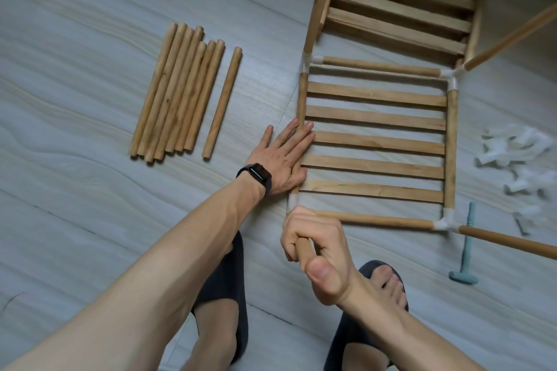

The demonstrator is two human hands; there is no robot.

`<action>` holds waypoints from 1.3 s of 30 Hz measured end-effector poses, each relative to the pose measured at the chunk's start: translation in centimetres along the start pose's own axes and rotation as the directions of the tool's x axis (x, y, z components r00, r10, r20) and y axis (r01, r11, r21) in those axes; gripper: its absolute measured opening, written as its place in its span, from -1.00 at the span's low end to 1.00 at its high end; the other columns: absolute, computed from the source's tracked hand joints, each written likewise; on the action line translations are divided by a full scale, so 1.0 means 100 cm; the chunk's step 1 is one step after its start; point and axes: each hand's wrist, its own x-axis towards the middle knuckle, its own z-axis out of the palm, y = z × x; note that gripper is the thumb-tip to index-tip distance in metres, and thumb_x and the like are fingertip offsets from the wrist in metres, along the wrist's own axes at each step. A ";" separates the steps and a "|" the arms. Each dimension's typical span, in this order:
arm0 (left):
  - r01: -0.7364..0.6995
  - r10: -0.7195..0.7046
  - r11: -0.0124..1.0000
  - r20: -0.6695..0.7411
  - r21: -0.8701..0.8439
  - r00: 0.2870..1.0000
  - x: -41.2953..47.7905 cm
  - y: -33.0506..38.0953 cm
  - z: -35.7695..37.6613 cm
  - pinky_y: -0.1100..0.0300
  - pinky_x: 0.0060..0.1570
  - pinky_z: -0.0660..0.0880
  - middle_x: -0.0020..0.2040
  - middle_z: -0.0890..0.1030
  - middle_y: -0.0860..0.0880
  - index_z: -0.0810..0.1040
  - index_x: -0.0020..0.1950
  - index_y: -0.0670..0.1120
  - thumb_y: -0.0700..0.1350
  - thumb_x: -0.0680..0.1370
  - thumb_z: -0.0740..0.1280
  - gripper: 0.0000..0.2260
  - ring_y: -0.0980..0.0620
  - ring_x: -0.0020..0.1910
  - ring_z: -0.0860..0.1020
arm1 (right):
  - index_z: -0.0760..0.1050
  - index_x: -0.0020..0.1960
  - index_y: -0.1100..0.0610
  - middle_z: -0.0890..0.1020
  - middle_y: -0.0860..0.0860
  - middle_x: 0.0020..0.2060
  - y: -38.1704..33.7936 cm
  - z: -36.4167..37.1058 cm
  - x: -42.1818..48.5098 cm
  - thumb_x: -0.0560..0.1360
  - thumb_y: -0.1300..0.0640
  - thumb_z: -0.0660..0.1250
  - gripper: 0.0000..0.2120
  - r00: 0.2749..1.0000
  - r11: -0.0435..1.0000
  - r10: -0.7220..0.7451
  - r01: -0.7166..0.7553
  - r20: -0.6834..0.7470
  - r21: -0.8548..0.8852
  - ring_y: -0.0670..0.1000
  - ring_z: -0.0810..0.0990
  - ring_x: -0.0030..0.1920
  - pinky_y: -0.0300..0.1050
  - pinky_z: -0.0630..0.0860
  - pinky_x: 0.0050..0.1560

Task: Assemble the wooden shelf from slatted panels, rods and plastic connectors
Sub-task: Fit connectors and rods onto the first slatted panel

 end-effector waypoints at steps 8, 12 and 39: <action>-0.006 0.005 1.000 0.053 0.004 0.999 -0.001 0.001 -0.008 -0.20 0.54 -0.25 0.50 -0.47 0.13 -0.35 0.59 0.08 0.19 0.65 0.00 -0.34 0.04 0.56 -0.37 | 0.35 -0.43 0.20 0.49 0.06 -0.45 -0.004 0.000 0.010 0.54 -0.47 -0.05 -0.22 1.000 0.999 -0.009 0.010 0.022 -0.039 0.02 0.41 -0.37 0.03 0.35 -0.24; 0.017 -0.018 1.000 0.081 0.017 0.997 -0.001 0.004 -0.011 -0.19 0.54 -0.25 0.50 -0.47 0.14 -0.35 0.59 0.10 0.18 0.66 -0.01 -0.34 0.05 0.56 -0.38 | 0.36 -0.41 0.19 0.51 0.04 -0.44 -0.005 -0.003 0.010 0.53 -0.47 -0.04 -0.23 1.000 1.000 0.000 0.000 0.010 -0.027 0.02 0.44 -0.37 0.05 0.36 -0.23; 0.017 -0.074 0.992 0.480 0.123 0.874 -0.131 0.138 -0.202 0.15 -0.20 0.58 0.12 0.62 -0.08 0.56 0.28 -0.10 0.27 0.56 0.29 -0.49 -0.01 -0.20 0.56 | 0.52 0.22 0.04 0.60 0.07 0.18 -0.135 -0.216 -0.077 0.54 -0.13 0.31 -0.65 0.562 -0.217 0.627 -0.539 -0.540 -0.814 0.13 0.57 0.12 -0.03 0.50 -0.01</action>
